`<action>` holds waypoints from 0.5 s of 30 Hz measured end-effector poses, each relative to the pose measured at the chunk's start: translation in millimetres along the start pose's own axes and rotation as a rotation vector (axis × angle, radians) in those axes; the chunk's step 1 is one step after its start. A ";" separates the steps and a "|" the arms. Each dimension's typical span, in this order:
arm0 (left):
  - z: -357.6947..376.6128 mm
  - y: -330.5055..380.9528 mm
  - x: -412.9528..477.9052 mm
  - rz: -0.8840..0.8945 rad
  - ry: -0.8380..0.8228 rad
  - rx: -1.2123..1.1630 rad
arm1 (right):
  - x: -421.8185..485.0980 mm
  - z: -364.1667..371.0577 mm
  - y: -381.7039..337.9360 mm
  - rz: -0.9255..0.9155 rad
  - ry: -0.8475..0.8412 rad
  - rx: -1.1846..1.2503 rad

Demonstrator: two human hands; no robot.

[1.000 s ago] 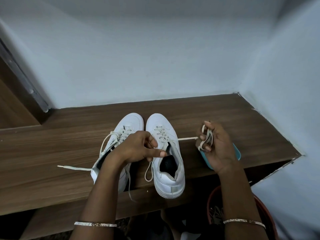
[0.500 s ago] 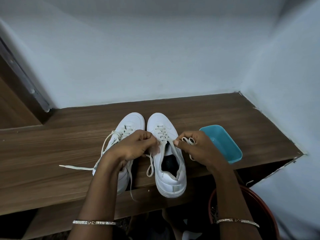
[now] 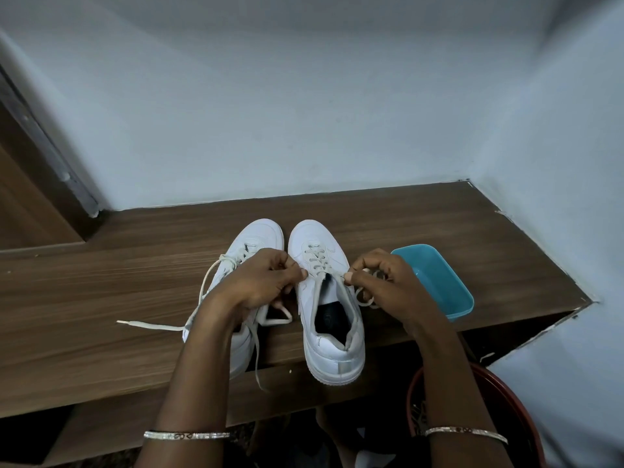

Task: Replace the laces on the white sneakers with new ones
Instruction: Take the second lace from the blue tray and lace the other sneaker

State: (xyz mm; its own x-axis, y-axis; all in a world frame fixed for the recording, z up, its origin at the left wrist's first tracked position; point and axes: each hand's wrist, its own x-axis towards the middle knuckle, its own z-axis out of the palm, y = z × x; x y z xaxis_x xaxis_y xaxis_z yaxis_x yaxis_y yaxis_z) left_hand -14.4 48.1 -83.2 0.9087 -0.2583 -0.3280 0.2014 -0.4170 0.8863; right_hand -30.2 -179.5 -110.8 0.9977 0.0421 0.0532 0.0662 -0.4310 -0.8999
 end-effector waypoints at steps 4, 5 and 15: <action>-4.9 4.3 -4.1 0.098 0.019 0.074 | -1.4 -4.0 -5.5 -0.035 -0.052 0.066; -3.7 6.7 -4.2 0.159 0.055 0.074 | -2.3 -4.2 -8.2 -0.067 -0.056 0.087; 23.6 36.3 -11.7 0.221 0.024 0.014 | -4.0 -6.4 -23.2 -0.205 0.162 -0.014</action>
State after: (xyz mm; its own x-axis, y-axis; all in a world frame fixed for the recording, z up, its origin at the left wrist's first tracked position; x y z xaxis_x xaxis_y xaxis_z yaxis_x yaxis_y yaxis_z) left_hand -26.3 15.4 -55.0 0.9387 -0.3237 -0.1182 -0.0086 -0.3650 0.9310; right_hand -35.6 -175.4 -87.4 0.9528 -0.0145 0.3034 0.2663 -0.4407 -0.8573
